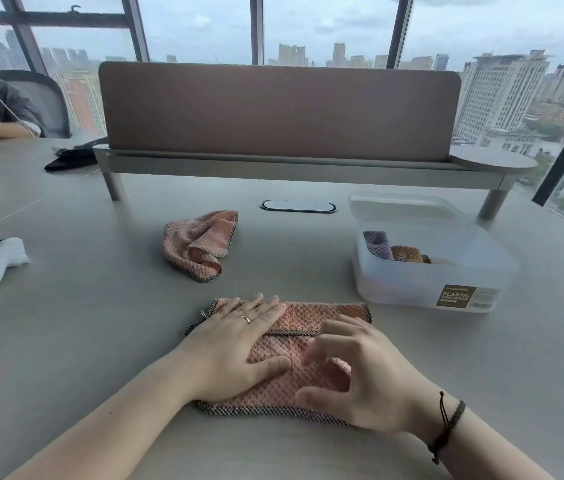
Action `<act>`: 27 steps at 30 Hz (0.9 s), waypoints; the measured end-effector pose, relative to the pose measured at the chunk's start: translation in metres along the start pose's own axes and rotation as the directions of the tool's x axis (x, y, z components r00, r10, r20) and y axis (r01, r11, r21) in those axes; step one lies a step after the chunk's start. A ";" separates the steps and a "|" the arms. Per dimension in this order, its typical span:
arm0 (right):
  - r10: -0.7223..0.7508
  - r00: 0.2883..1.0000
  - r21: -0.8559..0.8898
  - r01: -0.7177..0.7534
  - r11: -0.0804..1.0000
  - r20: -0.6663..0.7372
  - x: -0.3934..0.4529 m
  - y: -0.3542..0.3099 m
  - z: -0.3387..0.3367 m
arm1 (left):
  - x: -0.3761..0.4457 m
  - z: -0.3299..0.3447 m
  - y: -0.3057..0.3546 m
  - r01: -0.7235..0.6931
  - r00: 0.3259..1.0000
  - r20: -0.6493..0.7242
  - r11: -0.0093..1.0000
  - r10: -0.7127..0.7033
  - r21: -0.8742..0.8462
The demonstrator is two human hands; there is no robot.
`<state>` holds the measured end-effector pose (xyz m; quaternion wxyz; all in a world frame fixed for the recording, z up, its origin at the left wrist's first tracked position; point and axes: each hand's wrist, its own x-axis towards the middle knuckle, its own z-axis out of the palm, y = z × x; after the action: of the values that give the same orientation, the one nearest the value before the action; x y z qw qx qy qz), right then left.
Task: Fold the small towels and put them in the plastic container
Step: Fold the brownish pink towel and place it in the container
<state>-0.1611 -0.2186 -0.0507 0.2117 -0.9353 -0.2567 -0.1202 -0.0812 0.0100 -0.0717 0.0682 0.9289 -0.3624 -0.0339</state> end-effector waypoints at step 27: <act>0.338 0.940 0.045 -0.336 0.941 -0.036 -0.020 -0.007 -0.013 | -0.035 -0.041 -0.012 0.101 0.962 -0.162 0.833 -0.222 -0.543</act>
<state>-0.1828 -0.2274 -0.0433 0.2523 -0.9585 -0.0904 -0.0974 -0.0947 0.0464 -0.0327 0.3579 0.8993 -0.2489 -0.0362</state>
